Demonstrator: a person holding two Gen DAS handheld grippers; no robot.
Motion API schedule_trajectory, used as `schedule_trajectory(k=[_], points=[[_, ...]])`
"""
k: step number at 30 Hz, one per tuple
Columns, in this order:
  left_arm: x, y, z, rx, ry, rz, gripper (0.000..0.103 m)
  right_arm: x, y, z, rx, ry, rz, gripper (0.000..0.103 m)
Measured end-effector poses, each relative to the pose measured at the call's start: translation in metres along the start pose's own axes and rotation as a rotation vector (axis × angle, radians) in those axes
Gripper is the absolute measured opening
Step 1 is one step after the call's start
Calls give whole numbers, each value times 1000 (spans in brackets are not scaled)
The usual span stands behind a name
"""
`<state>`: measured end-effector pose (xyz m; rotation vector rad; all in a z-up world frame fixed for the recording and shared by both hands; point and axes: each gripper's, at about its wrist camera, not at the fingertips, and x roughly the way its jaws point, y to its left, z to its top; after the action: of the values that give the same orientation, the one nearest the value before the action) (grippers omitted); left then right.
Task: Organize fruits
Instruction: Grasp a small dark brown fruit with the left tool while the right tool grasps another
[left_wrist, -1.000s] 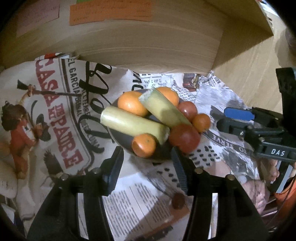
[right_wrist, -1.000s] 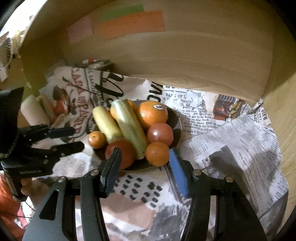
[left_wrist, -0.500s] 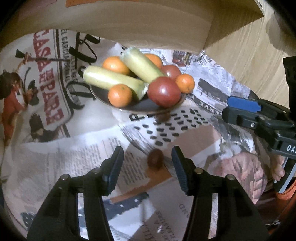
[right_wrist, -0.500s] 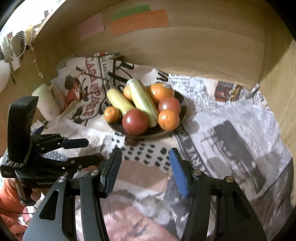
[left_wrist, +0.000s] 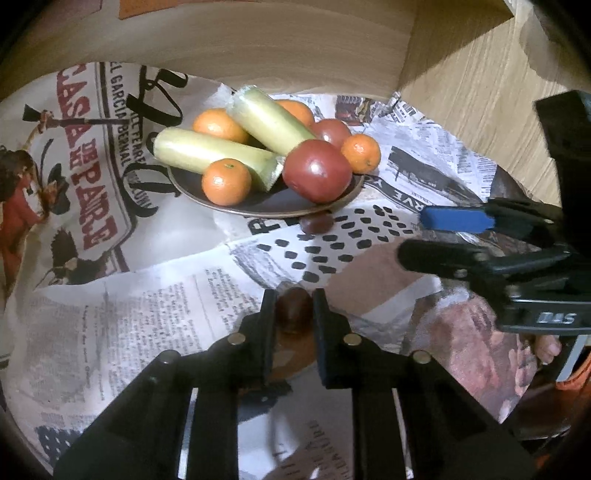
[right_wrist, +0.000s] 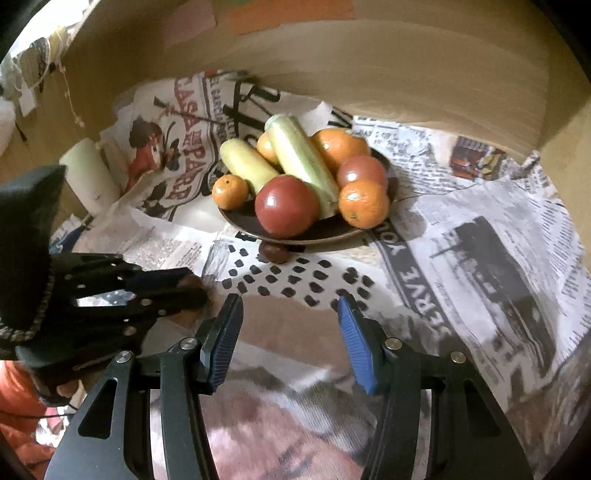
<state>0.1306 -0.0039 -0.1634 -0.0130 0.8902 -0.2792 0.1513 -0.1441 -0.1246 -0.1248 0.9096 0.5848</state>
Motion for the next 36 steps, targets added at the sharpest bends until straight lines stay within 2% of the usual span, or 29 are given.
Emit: schedule_trajectory(k=[6,10,15,18,20,25,29,36], points=[[-14,26,3,-51,-37,-19,18,30,8,15,-29,61,-9,50],[-22,42,1,-75,-51,-32,18,45,13,22,-38,75,-37,46],[-29,51,-4,-83,-59,-43,18,57,15,28,-34,86,-48,36],[-27,52,-3,-87,-64,-51,18,60,20,28,-51,84,-70,31],[-25,51,-1,-88,-66,-53,18,59,20,27,-55,82,-73,22],[-25,49,6,-88,-74,-56,18,58,19,28,-51,82,-62,22],[-27,45,11,-83,-82,-52,18,54,20,27,-56,82,-31,15],[-23,36,25,-73,-85,-52,18,39,19,21,-56,71,5,15]])
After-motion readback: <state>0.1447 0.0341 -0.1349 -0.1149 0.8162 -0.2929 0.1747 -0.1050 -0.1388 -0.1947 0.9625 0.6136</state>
